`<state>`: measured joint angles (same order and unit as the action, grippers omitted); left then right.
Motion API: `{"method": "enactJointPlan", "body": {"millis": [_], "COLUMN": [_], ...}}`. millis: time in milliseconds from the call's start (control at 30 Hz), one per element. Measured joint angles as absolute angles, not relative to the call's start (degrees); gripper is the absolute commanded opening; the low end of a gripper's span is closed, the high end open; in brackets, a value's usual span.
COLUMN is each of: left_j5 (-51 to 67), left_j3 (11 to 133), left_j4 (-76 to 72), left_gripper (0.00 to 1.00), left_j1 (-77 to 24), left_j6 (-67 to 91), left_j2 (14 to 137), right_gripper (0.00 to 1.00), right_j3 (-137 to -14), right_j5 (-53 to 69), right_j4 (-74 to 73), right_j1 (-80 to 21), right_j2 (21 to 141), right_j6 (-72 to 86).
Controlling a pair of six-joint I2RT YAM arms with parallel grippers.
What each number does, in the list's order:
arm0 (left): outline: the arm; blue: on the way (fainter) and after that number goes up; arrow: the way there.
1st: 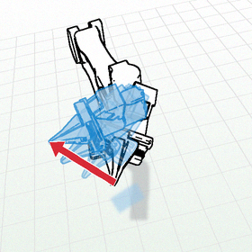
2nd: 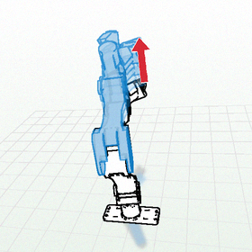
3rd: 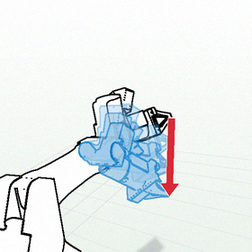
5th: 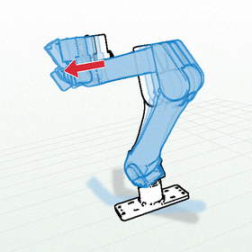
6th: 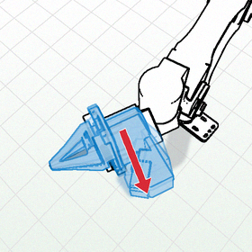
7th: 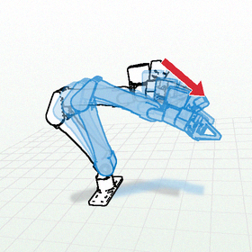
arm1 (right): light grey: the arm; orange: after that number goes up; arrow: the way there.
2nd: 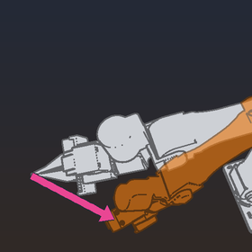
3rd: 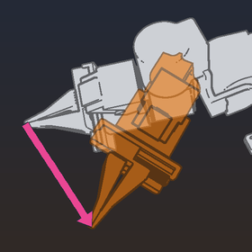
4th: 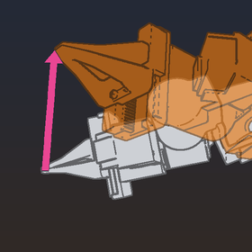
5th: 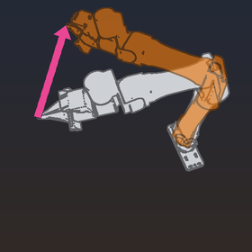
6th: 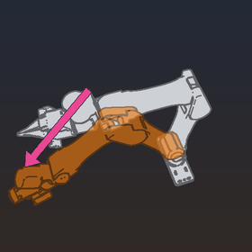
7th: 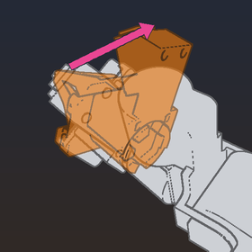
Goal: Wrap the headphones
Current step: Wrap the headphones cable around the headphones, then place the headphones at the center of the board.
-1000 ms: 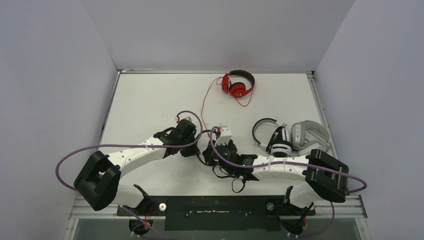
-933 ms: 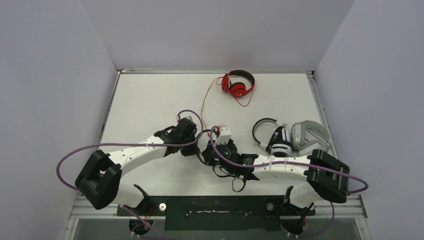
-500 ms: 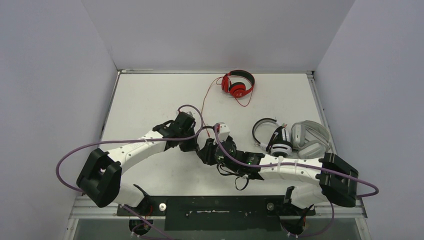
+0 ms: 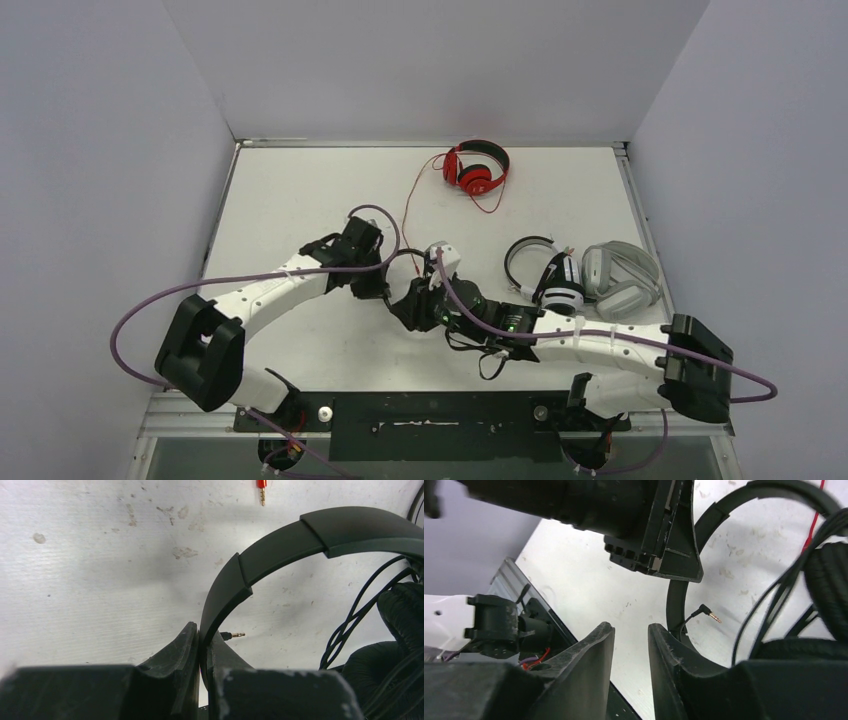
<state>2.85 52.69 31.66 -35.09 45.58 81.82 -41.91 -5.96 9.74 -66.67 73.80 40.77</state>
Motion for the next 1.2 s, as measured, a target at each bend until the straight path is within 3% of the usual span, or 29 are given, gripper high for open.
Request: {"method": "enactJointPlan", "body": {"millis": [233,367,500,533,833,1200], "left_j5": [3.3,3.3,3.4,3.6,4.6,4.7], "left_j3": [55.5,56.6,56.6,56.6,56.6,57.5], "left_j4": [35.3,36.8,39.0,39.5,41.0,42.8], "left_gripper": [0.00,0.00,0.00,0.00,0.00,0.00], "left_j1": [-29.5,-25.7,-21.6,-20.5,-11.1,-8.9], "left_j6": [42.0,39.6,37.0,36.5,34.1,32.2], "left_j2": [81.8,81.6,81.4,81.4,81.4,83.4], "right_gripper": [0.43,0.66,0.98,1.00,1.00,1.00], "right_j3": [-43.3,-44.7,-44.8,-44.8,-43.7,-41.1], "right_j5": [-10.9,-15.0,-19.0,-19.7,-25.0,-25.7], "right_j4": [4.8,-1.4,-7.8,-9.3,-15.7,-17.2], "right_j1": [-64.3,-59.6,-56.1,-55.6,-54.0,-54.0], "right_j2": [63.6,60.0,58.1,57.6,54.0,52.7], "right_j6": [35.5,33.4,31.4,31.0,30.2,30.2]}}
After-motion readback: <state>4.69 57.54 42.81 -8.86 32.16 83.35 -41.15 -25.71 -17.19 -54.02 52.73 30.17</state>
